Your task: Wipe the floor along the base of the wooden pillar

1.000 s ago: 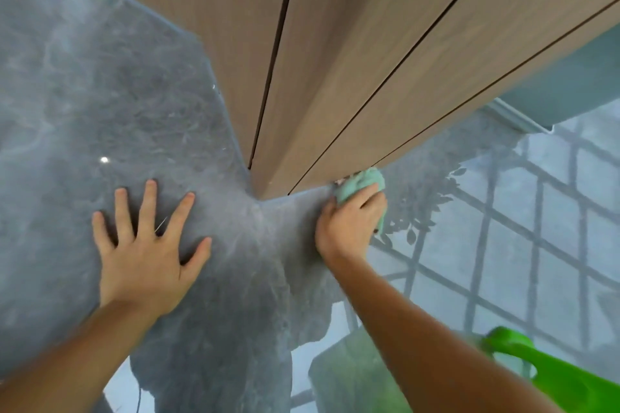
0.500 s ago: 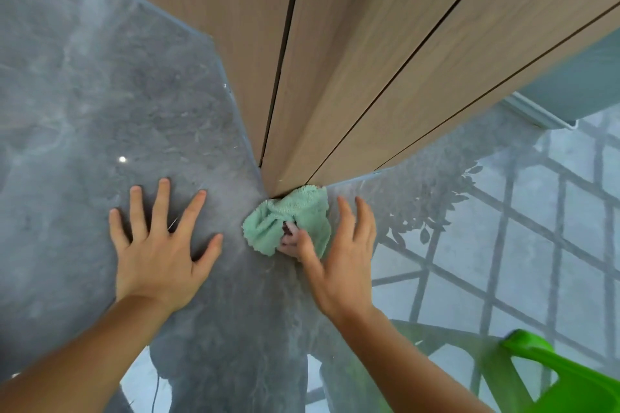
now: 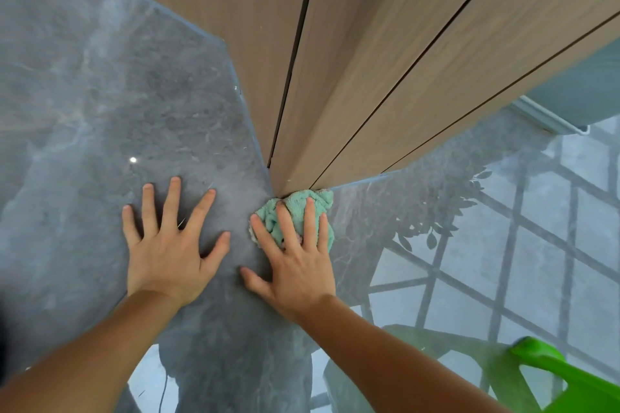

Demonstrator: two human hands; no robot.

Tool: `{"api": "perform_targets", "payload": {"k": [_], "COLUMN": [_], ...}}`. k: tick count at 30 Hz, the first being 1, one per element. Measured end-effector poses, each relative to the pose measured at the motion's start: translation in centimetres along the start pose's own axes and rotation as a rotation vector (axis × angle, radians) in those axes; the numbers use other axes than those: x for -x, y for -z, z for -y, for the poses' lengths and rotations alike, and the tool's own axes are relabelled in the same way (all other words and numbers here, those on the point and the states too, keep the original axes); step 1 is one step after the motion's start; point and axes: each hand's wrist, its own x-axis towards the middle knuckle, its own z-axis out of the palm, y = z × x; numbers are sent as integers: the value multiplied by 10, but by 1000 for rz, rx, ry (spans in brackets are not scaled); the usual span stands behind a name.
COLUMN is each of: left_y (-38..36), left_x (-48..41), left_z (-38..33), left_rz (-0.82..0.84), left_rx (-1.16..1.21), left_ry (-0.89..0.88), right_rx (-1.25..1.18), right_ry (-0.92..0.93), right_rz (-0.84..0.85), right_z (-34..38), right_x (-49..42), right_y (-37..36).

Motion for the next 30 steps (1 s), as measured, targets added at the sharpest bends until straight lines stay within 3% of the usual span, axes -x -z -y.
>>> {"api": "perform_targets", "payload": {"k": [5,10,14,30], "left_y": [-2,0,2,0], "left_x": [1,1,1,2], "left_z": [0,-1,-4,-4], "left_rz": [-6,-2,-1,0], "left_rx": [2,9,15,8], "left_ry": [-9,-3,2,0], "right_rx": [68,32,-46,-38], "right_ry": [59,-304,-433,-436], "right_rz": [28,55,33,15], "right_z": [-58,-139,-136,-132], "right_x": [12,13,1,3], "right_y": [2,18,20,15]}}
